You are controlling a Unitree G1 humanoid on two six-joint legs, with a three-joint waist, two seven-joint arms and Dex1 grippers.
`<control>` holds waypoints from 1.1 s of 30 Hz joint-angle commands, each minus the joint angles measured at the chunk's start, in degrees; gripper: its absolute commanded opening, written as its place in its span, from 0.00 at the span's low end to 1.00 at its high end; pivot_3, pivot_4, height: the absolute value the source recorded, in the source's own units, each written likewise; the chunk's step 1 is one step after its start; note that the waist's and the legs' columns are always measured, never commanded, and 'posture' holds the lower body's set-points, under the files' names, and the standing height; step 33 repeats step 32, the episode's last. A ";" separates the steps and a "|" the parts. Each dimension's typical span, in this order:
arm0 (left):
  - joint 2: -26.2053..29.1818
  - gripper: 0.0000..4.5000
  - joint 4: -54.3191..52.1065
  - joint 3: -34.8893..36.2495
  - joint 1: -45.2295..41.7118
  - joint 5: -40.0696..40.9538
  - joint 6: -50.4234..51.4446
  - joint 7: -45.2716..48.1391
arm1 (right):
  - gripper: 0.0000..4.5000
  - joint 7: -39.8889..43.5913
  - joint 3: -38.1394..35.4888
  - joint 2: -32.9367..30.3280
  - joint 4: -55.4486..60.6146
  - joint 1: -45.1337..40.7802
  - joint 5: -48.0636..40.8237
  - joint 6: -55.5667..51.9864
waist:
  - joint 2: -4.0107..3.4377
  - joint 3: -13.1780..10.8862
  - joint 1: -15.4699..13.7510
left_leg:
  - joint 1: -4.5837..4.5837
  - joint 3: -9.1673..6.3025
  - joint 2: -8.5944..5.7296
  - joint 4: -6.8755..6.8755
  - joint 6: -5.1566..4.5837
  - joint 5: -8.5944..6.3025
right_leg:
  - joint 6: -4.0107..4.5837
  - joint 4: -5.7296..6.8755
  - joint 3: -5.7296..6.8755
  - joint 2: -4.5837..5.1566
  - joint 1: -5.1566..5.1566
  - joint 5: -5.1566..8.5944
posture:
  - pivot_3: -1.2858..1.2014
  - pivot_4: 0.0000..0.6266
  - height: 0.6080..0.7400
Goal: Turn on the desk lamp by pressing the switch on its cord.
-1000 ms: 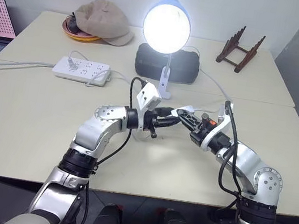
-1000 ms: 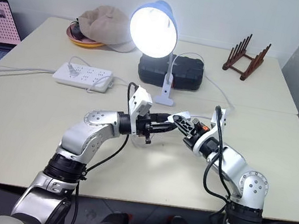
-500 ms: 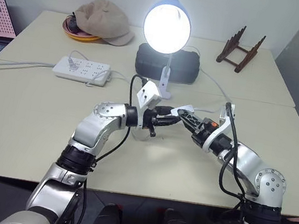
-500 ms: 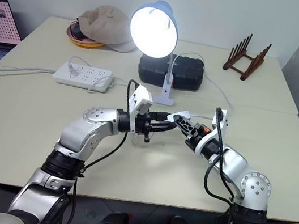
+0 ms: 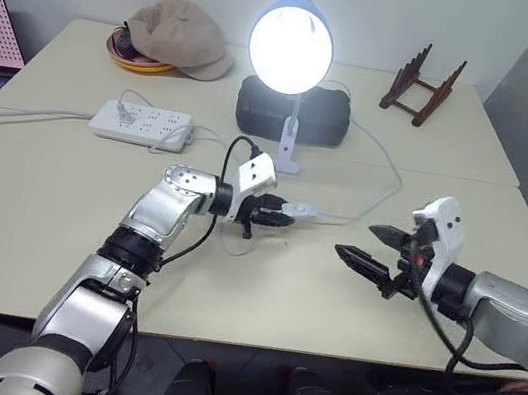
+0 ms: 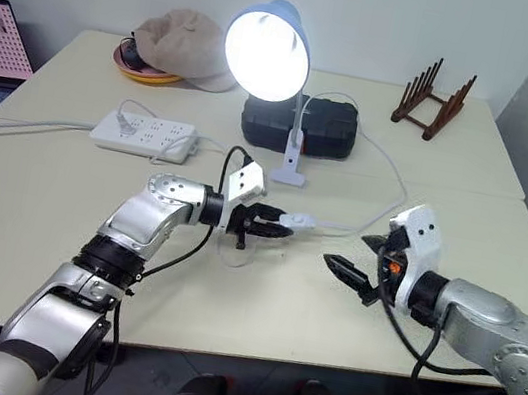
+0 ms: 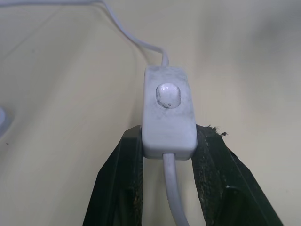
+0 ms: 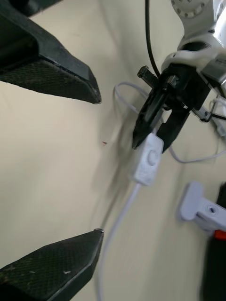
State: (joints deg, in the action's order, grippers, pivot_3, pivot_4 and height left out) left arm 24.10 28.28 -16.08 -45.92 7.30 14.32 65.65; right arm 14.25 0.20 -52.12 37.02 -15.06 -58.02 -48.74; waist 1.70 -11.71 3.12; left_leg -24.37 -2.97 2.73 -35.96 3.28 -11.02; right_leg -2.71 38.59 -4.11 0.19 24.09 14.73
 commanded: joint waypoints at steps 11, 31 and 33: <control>3.42 0.65 1.76 3.19 -3.78 0.56 -2.32 7.66 | 1.00 13.15 3.00 3.90 -3.32 2.70 18.95 10.07 | 0.02 -0.01 -0.20 | -0.18 -0.03 0.00 0.00 0.00 0.00 | -0.31 0.01 0.03 0.00 0.10 -0.16 | 0.52 0.24 1.00; 31.88 0.98 -38.02 32.00 27.74 15.06 25.29 1.53 | 1.00 29.65 -1.56 0.15 -15.25 -1.42 22.78 10.40 | 0.04 -0.06 -0.32 | 0.04 0.11 0.01 -0.06 0.01 0.00 | 0.07 0.08 0.01 0.17 0.01 0.05 | 0.52 0.24 1.00; 31.50 0.98 -38.31 32.27 27.59 15.60 25.88 0.67 | 1.00 30.20 -1.42 0.20 -16.07 -1.95 23.12 10.58 | 0.04 -0.06 -0.32 | 0.03 0.11 0.01 -0.07 0.01 0.00 | 0.06 0.10 0.02 0.17 0.02 0.05 | 0.52 0.24 1.00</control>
